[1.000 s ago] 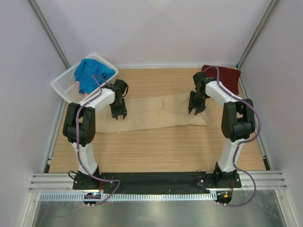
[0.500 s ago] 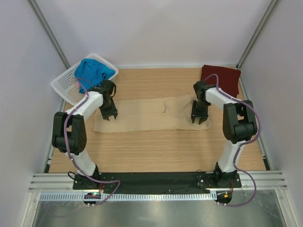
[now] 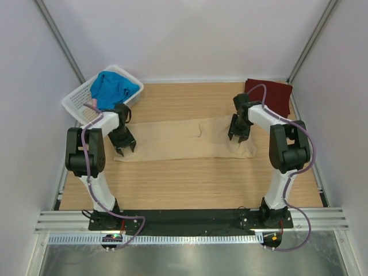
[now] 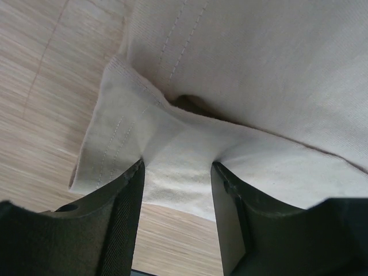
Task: Fold and stack the t-shirts
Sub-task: Fold the tshirt
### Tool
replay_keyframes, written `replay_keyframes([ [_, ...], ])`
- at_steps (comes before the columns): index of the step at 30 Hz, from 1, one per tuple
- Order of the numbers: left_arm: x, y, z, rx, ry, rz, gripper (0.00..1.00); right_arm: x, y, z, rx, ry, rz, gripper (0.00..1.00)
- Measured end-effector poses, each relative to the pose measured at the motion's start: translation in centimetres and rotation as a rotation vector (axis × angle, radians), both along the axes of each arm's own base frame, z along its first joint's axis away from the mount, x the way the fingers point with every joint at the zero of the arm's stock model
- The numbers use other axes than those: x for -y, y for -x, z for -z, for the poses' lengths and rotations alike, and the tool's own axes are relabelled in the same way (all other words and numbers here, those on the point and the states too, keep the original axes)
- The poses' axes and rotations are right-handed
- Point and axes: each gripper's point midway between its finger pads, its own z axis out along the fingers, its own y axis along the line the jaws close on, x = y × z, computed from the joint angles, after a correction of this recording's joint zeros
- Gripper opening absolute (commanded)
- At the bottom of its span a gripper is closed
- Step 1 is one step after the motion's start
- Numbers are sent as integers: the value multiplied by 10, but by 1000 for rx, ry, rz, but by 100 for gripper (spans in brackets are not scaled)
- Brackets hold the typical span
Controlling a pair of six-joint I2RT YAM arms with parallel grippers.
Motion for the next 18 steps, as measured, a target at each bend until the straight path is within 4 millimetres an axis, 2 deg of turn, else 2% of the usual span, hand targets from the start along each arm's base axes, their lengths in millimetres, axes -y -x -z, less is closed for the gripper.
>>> replay_keyframes([
  [4, 4, 13, 1, -6, 21, -65, 53, -12, -29, 15, 35, 20, 2, 49],
  [8, 11, 41, 3, -37, 57, -139, 54, -28, -66, 14, 90, 44, -29, 49],
  [14, 24, 92, 3, -91, 98, -209, 54, -69, -148, 10, 249, 69, -119, 50],
  [18, 52, 136, 3, -149, 106, -165, 54, -100, -204, 6, 360, 32, -170, 53],
])
